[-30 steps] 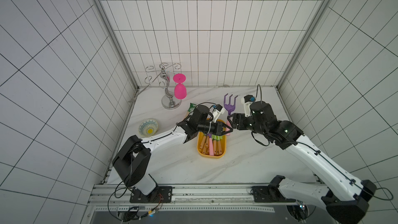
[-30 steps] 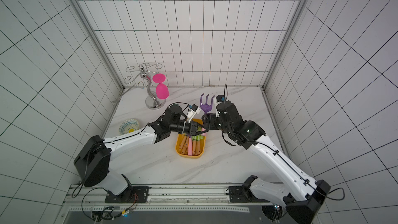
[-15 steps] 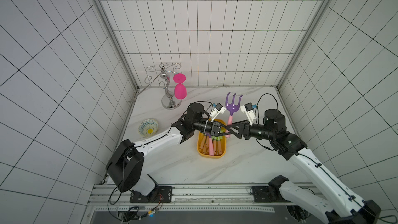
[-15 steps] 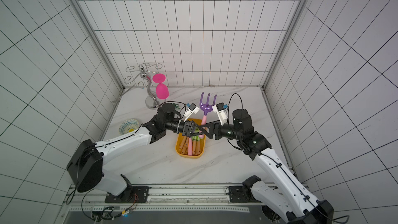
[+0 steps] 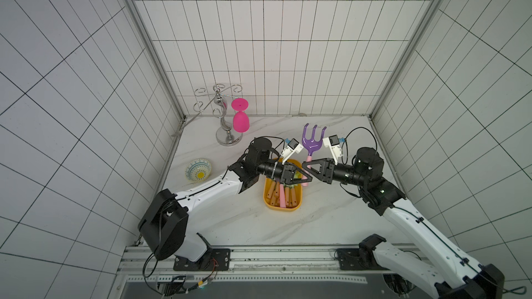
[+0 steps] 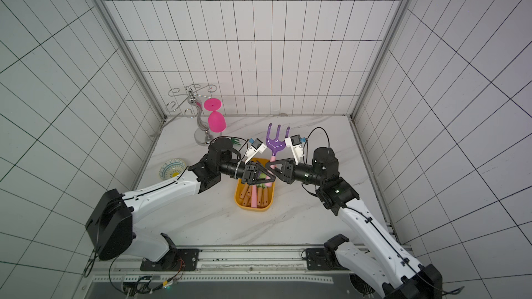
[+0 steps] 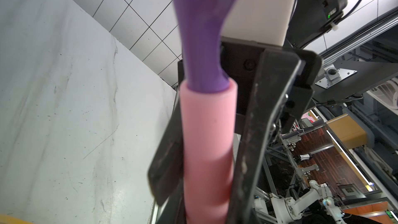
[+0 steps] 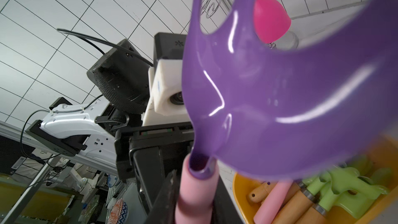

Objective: Put the rake into the storage box
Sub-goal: Place the rake in the storage box.

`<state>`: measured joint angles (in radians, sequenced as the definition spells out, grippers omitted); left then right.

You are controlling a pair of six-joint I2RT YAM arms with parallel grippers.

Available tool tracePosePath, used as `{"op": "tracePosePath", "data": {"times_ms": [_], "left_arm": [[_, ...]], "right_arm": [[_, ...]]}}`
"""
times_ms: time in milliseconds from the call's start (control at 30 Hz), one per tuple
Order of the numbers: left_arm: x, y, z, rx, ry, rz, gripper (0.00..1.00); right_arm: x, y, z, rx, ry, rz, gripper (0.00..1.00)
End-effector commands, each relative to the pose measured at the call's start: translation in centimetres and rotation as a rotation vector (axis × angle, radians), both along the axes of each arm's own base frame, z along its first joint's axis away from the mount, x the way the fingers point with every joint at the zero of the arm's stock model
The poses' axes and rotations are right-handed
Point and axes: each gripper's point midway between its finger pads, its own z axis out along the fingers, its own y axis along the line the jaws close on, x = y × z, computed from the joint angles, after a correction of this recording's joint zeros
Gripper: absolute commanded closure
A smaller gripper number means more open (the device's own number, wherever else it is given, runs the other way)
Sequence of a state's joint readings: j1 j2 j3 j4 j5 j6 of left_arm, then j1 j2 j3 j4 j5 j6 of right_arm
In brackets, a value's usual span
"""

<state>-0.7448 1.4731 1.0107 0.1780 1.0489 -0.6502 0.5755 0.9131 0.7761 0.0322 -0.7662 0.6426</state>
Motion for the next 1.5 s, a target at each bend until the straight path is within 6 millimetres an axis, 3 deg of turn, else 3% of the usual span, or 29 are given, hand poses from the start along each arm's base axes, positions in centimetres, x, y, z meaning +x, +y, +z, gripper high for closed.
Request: {"op": "tracePosePath", "data": {"times_ms": [0, 67, 167, 267, 433, 533, 600, 733, 967, 1167, 1300, 1367, 1467], "left_arm": [[-0.2, 0.3, -1.2, 0.059, 0.03, 0.015, 0.73], [0.4, 0.6, -1.7, 0.093, 0.008, 0.062, 0.5], [1.6, 2.1, -2.3, 0.16, -0.026, 0.172, 0.29], [3.4, 5.3, -3.1, 0.27, -0.085, 0.351, 0.25], [6.7, 12.9, -3.3, 0.436, -0.277, 0.783, 0.22], [7.2, 16.2, -3.3, 0.472, -0.33, 0.916, 0.16], [7.1, 17.2, -3.9, 0.502, -0.322, 0.932, 0.16], [7.0, 17.8, -5.4, 0.551, -0.291, 0.938, 0.16], [7.1, 17.5, -7.4, 0.583, -0.241, 0.923, 0.16], [7.3, 17.0, -8.8, 0.621, -0.207, 0.89, 0.16], [7.3, 16.8, -9.2, 0.631, -0.199, 0.878, 0.16], [7.4, 16.8, -9.3, 0.636, -0.199, 0.879, 0.16], [7.6, 17.0, -9.4, 0.648, -0.206, 0.888, 0.16]], "right_arm": [[0.4, -0.5, 0.5, 0.008, -0.081, -0.037, 0.86], [0.6, -0.8, -0.2, -0.029, -0.075, -0.057, 0.89], [1.2, -1.2, -1.2, -0.071, -0.053, -0.095, 0.9], [1.8, -1.0, -3.1, -0.106, 0.01, -0.108, 0.9], [2.1, 1.1, -8.4, -0.165, 0.148, -0.055, 0.89], [1.7, 3.4, -11.3, -0.189, 0.178, -0.005, 0.87], [1.8, 4.5, -12.8, -0.187, 0.204, 0.015, 0.87], [2.9, 5.4, -15.1, -0.163, 0.228, 0.0, 0.87], [3.7, 5.2, -20.0, -0.228, 0.294, -0.059, 0.84], [2.7, 4.5, -23.6, -0.291, 0.343, -0.062, 0.8], [1.6, 4.3, -24.6, -0.326, 0.382, -0.024, 0.71], [1.0, 4.0, -24.7, -0.367, 0.39, -0.017, 0.54], [0.6, 2.7, -24.7, -0.469, 0.4, -0.036, 0.48]]}}
